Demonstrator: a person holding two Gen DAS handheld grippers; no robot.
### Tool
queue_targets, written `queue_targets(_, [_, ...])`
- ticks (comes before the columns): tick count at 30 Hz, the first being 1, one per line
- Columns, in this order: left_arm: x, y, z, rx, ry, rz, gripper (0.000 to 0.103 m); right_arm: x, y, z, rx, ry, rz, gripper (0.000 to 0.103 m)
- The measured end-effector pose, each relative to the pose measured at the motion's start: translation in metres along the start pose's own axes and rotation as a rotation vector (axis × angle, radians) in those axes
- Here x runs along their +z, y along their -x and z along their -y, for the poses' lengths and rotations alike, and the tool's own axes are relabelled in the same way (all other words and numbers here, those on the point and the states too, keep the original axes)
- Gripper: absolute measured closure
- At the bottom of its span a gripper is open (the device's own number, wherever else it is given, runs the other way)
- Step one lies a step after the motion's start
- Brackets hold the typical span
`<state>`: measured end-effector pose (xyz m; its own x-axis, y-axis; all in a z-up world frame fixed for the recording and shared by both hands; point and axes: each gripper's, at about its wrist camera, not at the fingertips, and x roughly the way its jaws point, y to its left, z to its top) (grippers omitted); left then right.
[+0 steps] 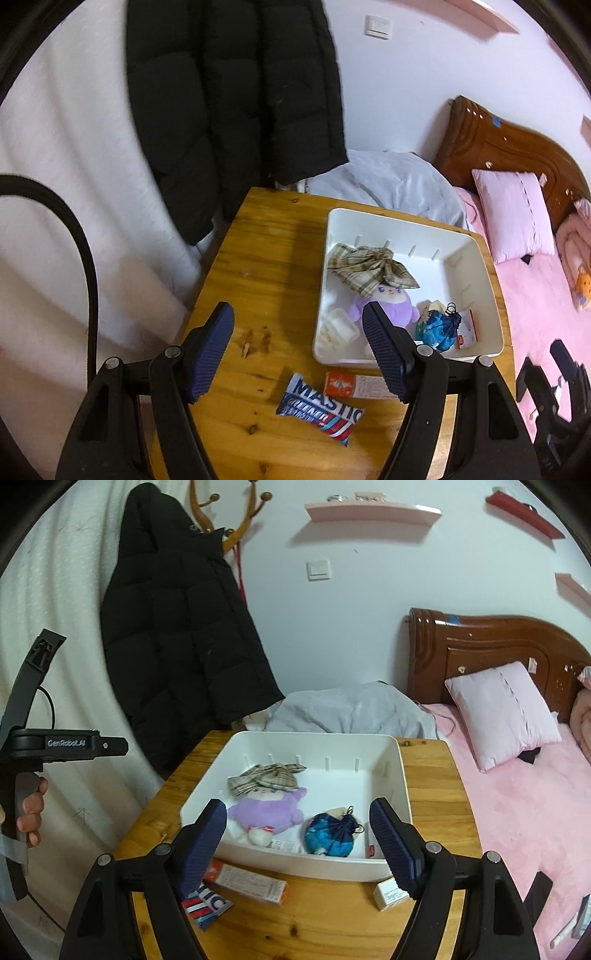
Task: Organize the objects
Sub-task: 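Withdraw both tools and move them toward the MASTIC packet and red box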
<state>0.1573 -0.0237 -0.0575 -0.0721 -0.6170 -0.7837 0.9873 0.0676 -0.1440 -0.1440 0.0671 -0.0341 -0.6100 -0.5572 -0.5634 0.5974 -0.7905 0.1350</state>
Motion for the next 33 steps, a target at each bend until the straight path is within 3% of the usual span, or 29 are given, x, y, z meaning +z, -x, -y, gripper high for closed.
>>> queue_targets(6, [-0.011, -0.001, -0.024, 0.019, 0.056, -0.020, 0.028, -0.011, 0.011, -0.025, -0.004, 0.012, -0.008, 0.023])
queue_targets(14, [-0.029, -0.016, -0.048, -0.029, 0.109, -0.104, 0.028, -0.030, 0.015, -0.061, -0.048, 0.081, 0.006, 0.023])
queue_targets(21, [-0.038, -0.034, -0.060, -0.031, 0.124, -0.171, 0.028, -0.048, 0.011, -0.092, -0.079, 0.216, -0.031, 0.023])
queue_targets(33, [-0.052, -0.059, -0.056, -0.046, 0.219, -0.300, 0.027, -0.068, -0.004, -0.109, 0.014, 0.434, -0.152, 0.023])
